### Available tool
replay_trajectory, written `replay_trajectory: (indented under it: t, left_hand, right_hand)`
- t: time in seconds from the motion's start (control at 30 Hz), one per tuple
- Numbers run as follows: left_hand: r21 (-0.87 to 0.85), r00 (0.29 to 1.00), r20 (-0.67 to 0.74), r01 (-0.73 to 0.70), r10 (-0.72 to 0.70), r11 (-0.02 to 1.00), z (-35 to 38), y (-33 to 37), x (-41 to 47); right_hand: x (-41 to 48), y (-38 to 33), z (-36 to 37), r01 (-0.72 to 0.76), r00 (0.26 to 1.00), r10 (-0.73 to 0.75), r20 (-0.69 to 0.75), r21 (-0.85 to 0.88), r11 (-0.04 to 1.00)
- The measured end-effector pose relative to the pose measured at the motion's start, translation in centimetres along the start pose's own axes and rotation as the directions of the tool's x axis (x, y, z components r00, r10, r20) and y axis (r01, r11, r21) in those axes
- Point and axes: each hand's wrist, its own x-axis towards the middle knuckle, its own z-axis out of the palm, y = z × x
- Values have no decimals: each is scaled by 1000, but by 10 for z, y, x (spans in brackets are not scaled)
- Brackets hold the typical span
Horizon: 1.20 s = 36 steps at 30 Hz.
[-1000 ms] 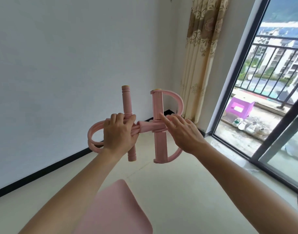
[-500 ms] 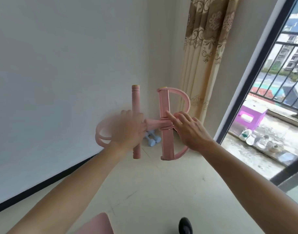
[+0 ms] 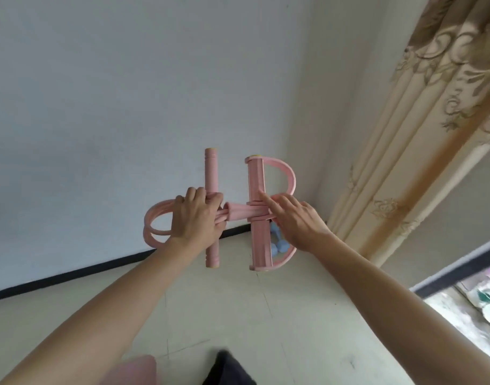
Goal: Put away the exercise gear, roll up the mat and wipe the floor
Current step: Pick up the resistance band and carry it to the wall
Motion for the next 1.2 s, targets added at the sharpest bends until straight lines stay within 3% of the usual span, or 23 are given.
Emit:
replay_trajectory:
  t: [0.37,0.57,0.73,0.93,1.2]
  left_hand:
    - [-81,977,202,80,-62,993,169,-56,210]
    - [-133,933,352,130,-76,983,271,-56,278]
    - [-171,869,490,177,-72,969,386,-26,270]
    - [-135,754,640,298,-146,945,568,25,219]
    - [-140,640,765,281,-77,949,780,71,124]
  right_hand:
    - [230,114,116,3,987,-8,158,34,999]
    - [292,160,204,-128,960,80,269,166,978]
    - [296,186,320,-182,935,97,341,227,957]
    - [276,213,521,-48,911,-51,409,228,972]
    - [222,208,741,-38,843,-100,529,242,969]
